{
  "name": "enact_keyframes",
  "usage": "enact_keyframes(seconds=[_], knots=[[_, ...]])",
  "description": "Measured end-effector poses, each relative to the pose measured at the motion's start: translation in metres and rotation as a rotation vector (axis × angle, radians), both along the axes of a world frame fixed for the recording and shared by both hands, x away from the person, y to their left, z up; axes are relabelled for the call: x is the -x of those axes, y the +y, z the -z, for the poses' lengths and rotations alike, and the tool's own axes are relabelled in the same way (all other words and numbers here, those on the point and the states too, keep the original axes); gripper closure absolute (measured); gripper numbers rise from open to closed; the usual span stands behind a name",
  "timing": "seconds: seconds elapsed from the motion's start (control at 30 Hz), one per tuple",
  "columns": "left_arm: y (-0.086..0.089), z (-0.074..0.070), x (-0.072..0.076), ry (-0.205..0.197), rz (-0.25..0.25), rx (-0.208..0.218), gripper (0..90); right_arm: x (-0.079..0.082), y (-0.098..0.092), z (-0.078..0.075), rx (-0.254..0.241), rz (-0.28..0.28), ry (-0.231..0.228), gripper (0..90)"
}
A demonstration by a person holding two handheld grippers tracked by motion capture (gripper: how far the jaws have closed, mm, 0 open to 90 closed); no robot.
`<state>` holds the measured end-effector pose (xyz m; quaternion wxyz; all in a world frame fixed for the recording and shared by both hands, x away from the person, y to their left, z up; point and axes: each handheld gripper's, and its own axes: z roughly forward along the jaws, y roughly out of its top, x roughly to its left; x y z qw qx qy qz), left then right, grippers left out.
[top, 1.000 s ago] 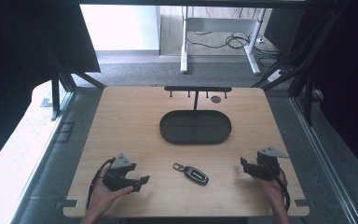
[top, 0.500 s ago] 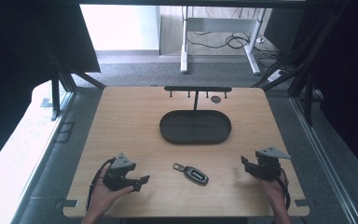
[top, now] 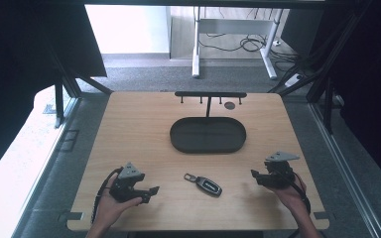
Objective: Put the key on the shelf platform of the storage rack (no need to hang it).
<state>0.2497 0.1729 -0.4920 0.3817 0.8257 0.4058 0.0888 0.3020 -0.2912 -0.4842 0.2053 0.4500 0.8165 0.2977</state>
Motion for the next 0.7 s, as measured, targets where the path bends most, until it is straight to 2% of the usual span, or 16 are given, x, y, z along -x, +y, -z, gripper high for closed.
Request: enact_keyframes(seconds=[0.1, 0.23, 0.27, 0.43, 0.5, 0.7], knots=[[-0.001, -0.002, 0.001, -0.005, 0.003, 0.003, 26.5, 0.000, 0.006, -0.012, 0.043, -0.033, 0.018, 36.9], [0.000, -0.005, 0.003, -0.015, 0.004, 0.009, 26.4, 0.000, 0.013, -0.026, 0.069, -0.072, 0.024, 37.2], [0.000, -0.005, 0.003, -0.017, 0.005, 0.011, 26.5, 0.001, 0.017, -0.032, 0.080, -0.099, 0.030, 37.1], [0.000, -0.005, 0.003, -0.014, 0.004, 0.013, 26.5, 0.000, 0.025, -0.040, 0.094, -0.140, 0.049, 36.5], [0.000, -0.004, 0.002, -0.012, 0.005, 0.010, 26.4, 0.000, 0.032, -0.046, 0.105, -0.169, 0.075, 36.6], [-0.001, -0.004, 0.003, -0.009, 0.001, 0.013, 26.5, -0.001, 0.043, -0.048, 0.115, -0.207, 0.107, 36.5]])
